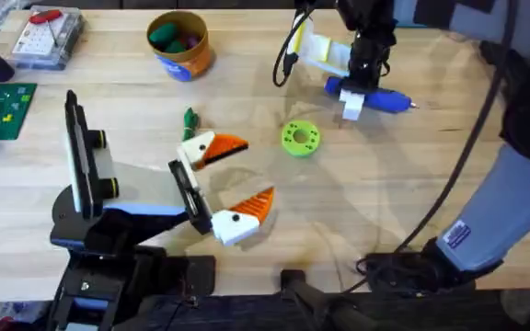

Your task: Pick up the gripper from the table and insert it into the empty holder that is missing its gripper. Then pick up a screw, insert it into the mounting hole, and use the screwdriver to tighten it. Finally, clean up the table by picking up the vegetable and placing it into the bucket.

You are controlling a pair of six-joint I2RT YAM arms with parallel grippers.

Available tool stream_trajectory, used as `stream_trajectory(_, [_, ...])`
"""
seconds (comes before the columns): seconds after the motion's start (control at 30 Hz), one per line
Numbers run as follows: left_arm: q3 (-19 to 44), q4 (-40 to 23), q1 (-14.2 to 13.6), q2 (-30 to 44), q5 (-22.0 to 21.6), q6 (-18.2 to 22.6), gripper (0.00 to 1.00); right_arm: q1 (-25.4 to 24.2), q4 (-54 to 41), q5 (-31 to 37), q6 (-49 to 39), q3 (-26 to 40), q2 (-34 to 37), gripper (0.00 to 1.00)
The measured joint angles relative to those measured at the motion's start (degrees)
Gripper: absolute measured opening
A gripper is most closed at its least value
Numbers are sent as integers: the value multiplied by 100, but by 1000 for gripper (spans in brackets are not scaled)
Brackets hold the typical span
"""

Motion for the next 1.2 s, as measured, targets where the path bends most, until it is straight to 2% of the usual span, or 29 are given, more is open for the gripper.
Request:
stream_trajectory(0.03, [0, 0, 0, 0, 1, -11, 958, 1, 2, 3, 36, 0, -94, 987])
stream_trajectory(0.07, [0, 0, 0, 0, -1, -9, 979, 1, 0, 11, 85, 0, -219, 987])
stream_trajectory(0.23, [0, 36, 0, 0, -5, -9, 986, 12, -54, 21, 612, 3, -1088, 987])
stream_trajectory(0.33, [-1, 265, 4, 0, -97, -193, 986, 55, -149, 25, 1127, 14, -1732, 987])
stream_trajectory(0.47, [11, 290, 93, 1, -430, -510, 986, 240, -370, 41, 1871, 28, -2537, 987])
stream_trajectory(0.57, [204, 11, 251, 70, -809, -634, 986, 495, -726, 40, 2428, 37, -3071, 987])
stream_trajectory(0.73, [1279, -959, 580, 729, -1549, -669, 986, 1093, -1081, 36, 3385, 42, -3870, 987])
stream_trajectory(0.83, [2109, -1630, 729, 1393, -1946, -476, 986, 1470, -1118, 25, 4020, 44, -4230, 987])
stream_trajectory(0.93, [3161, -2614, 850, 2322, -2418, -173, 986, 1776, -1140, 18, 4734, 46, -4497, 987])
stream_trajectory(1.07, [4501, -3994, 973, 3590, -3041, 158, 986, 1939, -1388, 17, 5593, 46, -4786, 987])
stream_trajectory(1.2, [5323, -4663, 999, 4591, -3521, 372, 986, 1940, -1885, 17, 6030, 46, -5113, 987])
